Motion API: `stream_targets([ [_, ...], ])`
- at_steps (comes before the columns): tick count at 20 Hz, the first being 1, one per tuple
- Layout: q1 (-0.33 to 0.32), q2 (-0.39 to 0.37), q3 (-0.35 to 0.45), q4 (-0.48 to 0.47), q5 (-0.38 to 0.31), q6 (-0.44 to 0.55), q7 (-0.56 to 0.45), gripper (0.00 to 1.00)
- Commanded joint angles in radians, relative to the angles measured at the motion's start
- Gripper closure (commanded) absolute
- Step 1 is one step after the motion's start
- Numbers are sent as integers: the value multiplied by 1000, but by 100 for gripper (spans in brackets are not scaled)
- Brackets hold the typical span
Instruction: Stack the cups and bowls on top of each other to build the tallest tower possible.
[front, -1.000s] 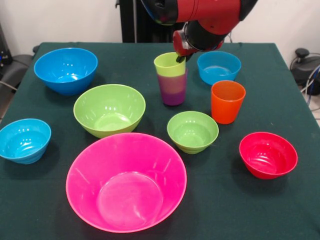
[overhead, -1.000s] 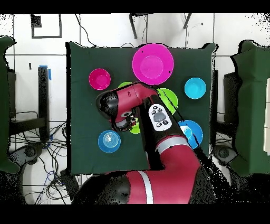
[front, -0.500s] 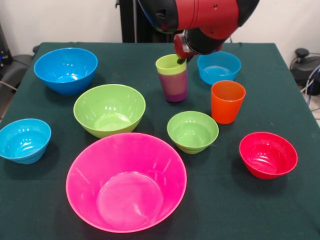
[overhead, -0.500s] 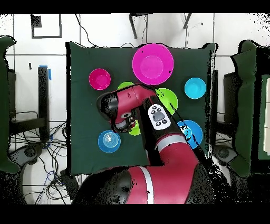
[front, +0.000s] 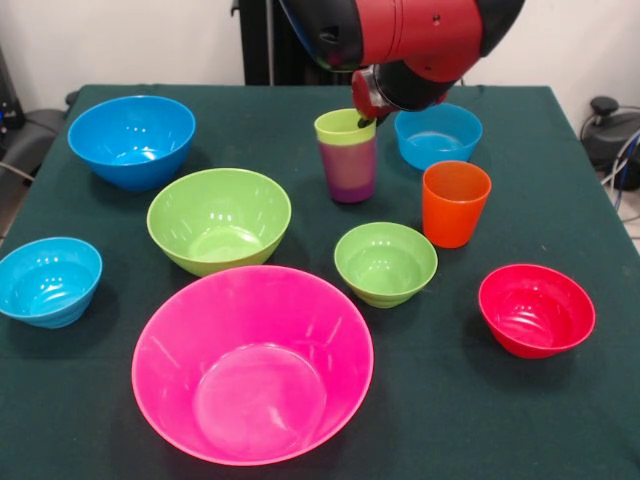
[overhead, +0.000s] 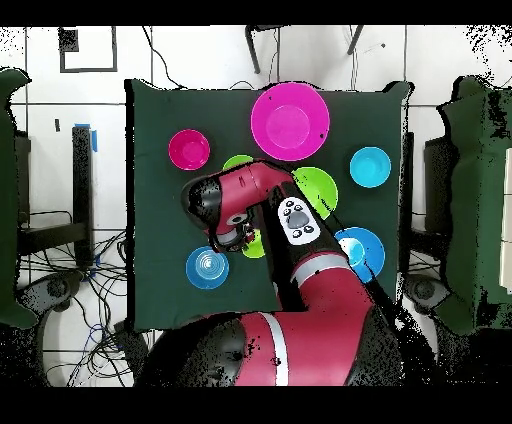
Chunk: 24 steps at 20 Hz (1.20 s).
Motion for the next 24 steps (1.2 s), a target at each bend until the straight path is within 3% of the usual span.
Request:
stream_targets([
  [1, 15, 56, 13, -29, -78, -127, -54, 100],
  [24, 8, 64, 21, -20, -61, -143, -46, 100],
])
